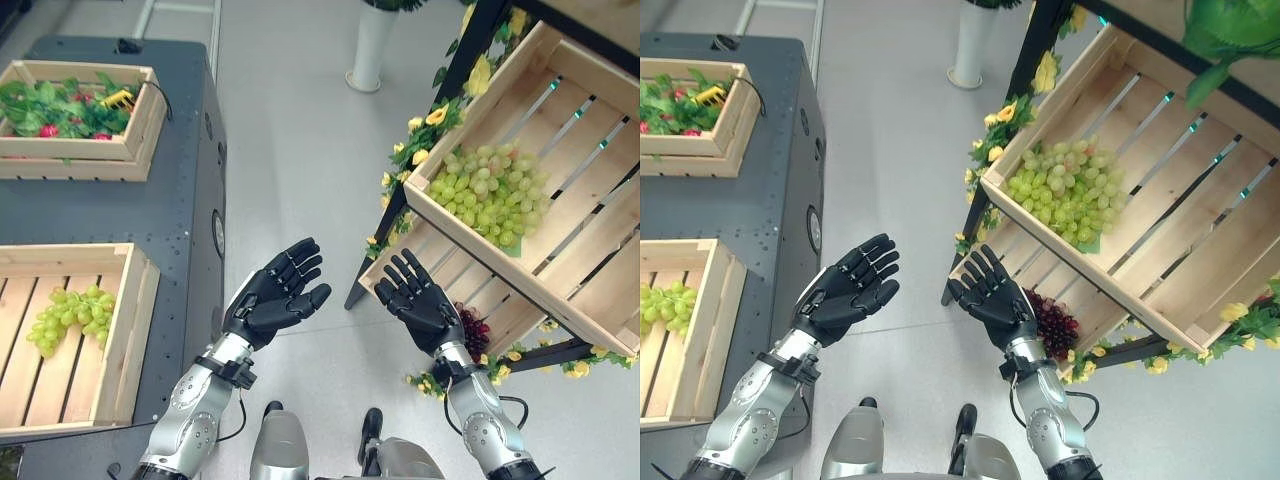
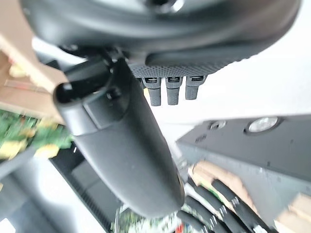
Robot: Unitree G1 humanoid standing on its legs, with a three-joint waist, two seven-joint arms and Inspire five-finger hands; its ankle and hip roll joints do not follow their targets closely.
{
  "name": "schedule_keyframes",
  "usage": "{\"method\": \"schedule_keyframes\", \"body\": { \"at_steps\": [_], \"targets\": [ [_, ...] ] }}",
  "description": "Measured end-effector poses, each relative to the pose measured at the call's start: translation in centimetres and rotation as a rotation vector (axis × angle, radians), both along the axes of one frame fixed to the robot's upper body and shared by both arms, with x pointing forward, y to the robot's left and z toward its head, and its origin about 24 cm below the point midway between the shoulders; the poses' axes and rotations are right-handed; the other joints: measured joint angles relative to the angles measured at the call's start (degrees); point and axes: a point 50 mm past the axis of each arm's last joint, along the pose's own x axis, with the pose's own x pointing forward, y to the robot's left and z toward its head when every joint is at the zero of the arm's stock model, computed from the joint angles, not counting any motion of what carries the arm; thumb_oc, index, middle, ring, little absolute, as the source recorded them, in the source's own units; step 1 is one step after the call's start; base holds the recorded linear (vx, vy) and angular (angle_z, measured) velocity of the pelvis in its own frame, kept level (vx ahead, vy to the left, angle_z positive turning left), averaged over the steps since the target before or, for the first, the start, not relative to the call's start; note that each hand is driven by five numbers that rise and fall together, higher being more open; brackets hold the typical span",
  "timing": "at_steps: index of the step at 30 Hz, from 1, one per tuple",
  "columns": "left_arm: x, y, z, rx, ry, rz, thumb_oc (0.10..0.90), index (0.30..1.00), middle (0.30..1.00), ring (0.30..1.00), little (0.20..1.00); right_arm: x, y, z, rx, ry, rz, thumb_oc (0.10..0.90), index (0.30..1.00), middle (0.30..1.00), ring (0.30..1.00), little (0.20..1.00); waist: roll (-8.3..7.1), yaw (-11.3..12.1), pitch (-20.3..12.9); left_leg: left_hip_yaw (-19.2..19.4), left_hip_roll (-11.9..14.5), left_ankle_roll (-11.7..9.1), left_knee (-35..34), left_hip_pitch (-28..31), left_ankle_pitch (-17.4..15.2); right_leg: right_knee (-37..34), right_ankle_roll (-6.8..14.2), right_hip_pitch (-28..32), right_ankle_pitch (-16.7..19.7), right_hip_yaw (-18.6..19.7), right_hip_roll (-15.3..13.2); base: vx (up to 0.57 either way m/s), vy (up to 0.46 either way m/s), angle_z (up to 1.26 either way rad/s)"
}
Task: Pick up the fruits from the basket on one side to the basket on the other side
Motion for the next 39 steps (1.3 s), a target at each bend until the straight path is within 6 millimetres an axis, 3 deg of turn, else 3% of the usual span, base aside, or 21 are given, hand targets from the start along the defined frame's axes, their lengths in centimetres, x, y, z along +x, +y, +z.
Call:
{"method": "schedule_keyframes", "body": {
  "at_steps": [9, 12, 13, 16, 19, 20, 21, 22, 23, 25, 28, 31, 33, 34, 35, 36, 37, 39],
  "targets": [
    [-0.2, -0.2, -0.2, 0.024, -0.005, 0.016, 0.800, 0.900, 0.900, 0.900, 0.900, -0.4, 1.4, 0.6, 0.032, -0.077, 0.140, 0.800, 0.900, 0.900, 0.900, 0.900, -0.54, 0.16, -4.74, -0.16, -5.08, 3.48, -1.01, -3.45, 0.50, -1.08, 0.04, -2.17, -0.01, -0.48, -4.70, -0.10, 0.248, 0.14],
    [-0.1, -0.4, -0.2, 0.052, -0.008, 0.016, 0.800, 0.900, 0.900, 0.900, 0.900, -0.6, 2.2, 0.5, 0.055, -0.069, 0.153, 0.800, 0.900, 0.900, 0.900, 0.900, 0.50, -0.18, -5.86, -1.01, -7.22, 5.09, -0.99, -4.90, 0.46, 1.52, -0.61, -3.70, -1.18, -1.56, -6.87, -0.01, 0.175, 0.32],
    [-0.1, -0.6, -0.4, 0.041, -0.003, 0.023, 0.800, 0.900, 0.900, 0.900, 0.900, -0.5, 2.2, 0.5, 0.052, -0.065, 0.154, 0.800, 0.900, 0.900, 0.900, 0.900, 1.80, -0.57, -5.95, -2.30, -7.41, 5.51, -0.96, -5.17, 0.50, 4.80, -0.75, -4.91, -1.19, -1.42, -7.23, 0.03, 0.090, 0.43],
    [-0.1, -0.7, -0.5, 0.044, 0.003, 0.027, 0.800, 0.900, 0.900, 0.900, 0.900, -0.7, 2.7, 0.3, 0.056, -0.051, 0.171, 0.800, 0.900, 0.900, 0.900, 0.900, 3.57, -1.24, -6.95, -3.94, -7.45, 5.67, -3.71, -3.12, 2.13, 10.31, -0.85, -6.75, -1.24, 0.08, -7.52, 0.05, -0.022, 0.43],
    [0.1, -0.7, -0.4, 0.048, 0.009, 0.044, 0.800, 0.900, 0.900, 0.900, 0.900, -0.9, 3.4, 0.1, 0.061, -0.036, 0.211, 0.800, 0.900, 0.900, 0.900, 0.900, 4.17, -2.21, -8.94, -7.05, -7.62, 5.19, -11.73, -0.21, 6.53, 3.82, -0.23, -6.40, -1.22, 5.97, -4.32, 0.05, -0.163, 0.41],
    [0.4, -0.9, -0.2, 0.044, -0.001, 0.040, 0.800, 0.900, 0.900, 0.900, 0.900, -0.9, 3.4, 0.1, 0.057, -0.040, 0.217, 0.800, 0.900, 0.900, 0.900, 0.900, 3.96, -2.84, -9.30, -8.67, -7.82, 4.79, -14.74, 0.29, 8.29, -1.71, 0.78, -5.74, -0.45, 8.13, -2.85, 0.03, -0.229, 0.66],
    [0.6, -1.1, 0.0, 0.043, -0.006, 0.036, 0.800, 0.900, 0.900, 0.900, 0.900, -0.9, 3.3, 0.2, 0.055, -0.041, 0.220, 0.800, 0.900, 0.900, 0.900, 0.900, 3.94, -3.45, -9.33, -9.38, -8.02, 4.52, -15.75, 0.29, 9.05, -4.13, 1.04, -4.96, 0.12, 9.44, -2.28, 0.04, -0.320, 1.03],
    [1.0, -1.6, -0.1, 0.037, -0.003, 0.019, 0.800, 0.900, 0.900, 0.900, 0.900, -0.9, 3.0, -0.1, 0.042, -0.036, 0.227, 0.800, 0.900, 0.900, 0.900, 0.900, 3.68, -4.56, -9.56, -12.49, -9.43, 3.76, -17.08, 0.25, 10.15, -4.75, 2.80, -4.31, 0.10, 12.45, -1.56, 0.06, -0.372, 1.23],
    [1.1, -2.4, -0.8, 0.012, 0.021, 0.015, 0.800, 0.900, 0.900, 0.900, 0.900, -0.9, 2.4, -0.4, 0.010, -0.024, 0.235, 0.800, 0.900, 0.900, 0.900, 0.900, 5.81, -5.78, -9.75, -15.49, -8.70, 3.00, -17.40, -0.07, 10.52, -4.49, 1.96, -3.44, -0.58, 15.31, 0.04, 0.06, -0.342, 1.23],
    [1.0, -3.0, -1.1, 0.003, 0.038, 0.006, 0.800, 0.900, 0.900, 0.900, 0.900, -0.9, 1.7, -0.5, -0.022, -0.022, 0.247, 0.800, 0.900, 0.900, 0.900, 0.900, 7.04, -6.14, -10.02, -16.73, -6.84, 1.66, -19.65, 0.22, 11.47, -4.57, 1.44, -2.98, -2.32, 15.96, 2.02, 0.06, -0.379, 0.72],
    [0.8, -3.5, -1.5, -0.012, 0.064, 0.027, 0.800, 0.900, 0.900, 0.900, 0.900, -1.0, 0.5, -0.6, -0.070, -0.013, 0.250, 0.800, 0.900, 0.900, 0.900, 0.900, 7.59, -6.21, -10.12, -17.85, -2.71, 0.30, -21.52, 0.79, 12.14, -4.55, -1.29, -1.77, -2.76, 13.33, 6.04, 0.06, -0.422, 0.55],
    [0.7, -4.0, -1.8, -0.024, 0.087, 0.042, 0.800, 0.900, 0.900, 0.900, 0.900, -0.8, -0.6, -0.4, -0.105, -0.013, 0.232, 0.800, 0.900, 0.900, 0.900, 0.900, 7.96, -6.67, -10.11, -17.99, -0.52, 0.57, -21.25, -1.27, 12.00, -4.55, -3.12, -1.50, -2.98, 9.94, 8.38, -0.02, -0.290, 0.60],
    [0.6, -5.1, -2.0, -0.047, 0.099, 0.016, 0.800, 0.900, 0.900, 0.900, 0.900, -1.1, -1.2, -0.7, -0.118, 0.000, 0.219, 0.800, 0.900, 0.900, 0.900, 0.900, 8.14, -7.00, -10.04, -15.90, 0.75, 6.00, -20.41, -3.37, 11.69, -4.08, -4.88, -1.22, -3.45, 6.50, 9.43, -0.08, -0.170, 1.04],
    [0.5, -5.7, -2.1, -0.053, 0.102, -0.016, 0.800, 0.900, 0.900, 0.900, 0.900, -1.4, -1.5, -0.9, -0.127, 0.011, 0.214, 0.800, 0.900, 0.900, 0.900, 0.900, 7.90, -7.15, -10.04, -12.50, 1.48, 9.53, -20.53, -4.10, 8.43, -3.47, -6.08, -1.30, -4.23, 3.43, 8.63, -0.06, -0.096, 1.31],
    [0.4, -6.1, -2.2, -0.048, 0.106, -0.038, 0.800, 0.900, 0.900, 0.900, 0.900, -1.4, -1.3, -0.9, -0.131, 0.013, 0.222, 0.800, 0.900, 0.900, 0.900, 0.900, 7.29, -6.85, -9.72, -8.96, 0.90, 10.16, -18.51, -4.83, 6.69, -3.65, -6.76, -1.04, -4.63, 0.16, 7.14, -0.04, -0.067, 1.27],
    [0.3, -6.2, -2.2, -0.046, 0.109, -0.045, 0.800, 0.900, 0.900, 0.900, 0.900, -1.5, -1.3, -0.9, -0.131, 0.015, 0.227, 0.800, 0.900, 0.900, 0.900, 0.900, 6.66, -6.80, -9.42, -7.65, 0.16, 8.82, -16.89, -5.05, 7.62, -3.60, -6.74, -0.89, -4.63, -0.46, 6.11, -0.01, -0.022, 0.87],
    [0.2, -6.2, -2.3, -0.042, 0.113, -0.048, 0.800, 0.900, 0.900, 0.900, 0.900, -1.4, -1.1, -0.9, -0.129, 0.013, 0.236, 0.800, 0.900, 0.900, 0.900, 0.900, 5.68, -5.90, -9.25, -4.70, -2.21, 6.87, -14.38, -4.40, 8.94, -3.52, -6.56, -0.66, -4.76, -1.59, 4.15, 0.01, 0.012, 0.59],
    [0.2, -6.3, -2.3, -0.042, 0.112, -0.046, 0.800, 0.900, 0.900, 0.900, 0.900, -1.5, -1.0, -0.9, -0.104, 0.013, 0.223, 0.800, 0.900, 0.900, 0.900, 0.900, 5.89, -6.84, -9.23, -0.53, -3.00, 5.93, -13.54, -2.11, 9.61, -3.33, -5.74, 0.73, -5.44, -5.17, 3.07, 0.06, 0.058, 1.06]
  ]
}}
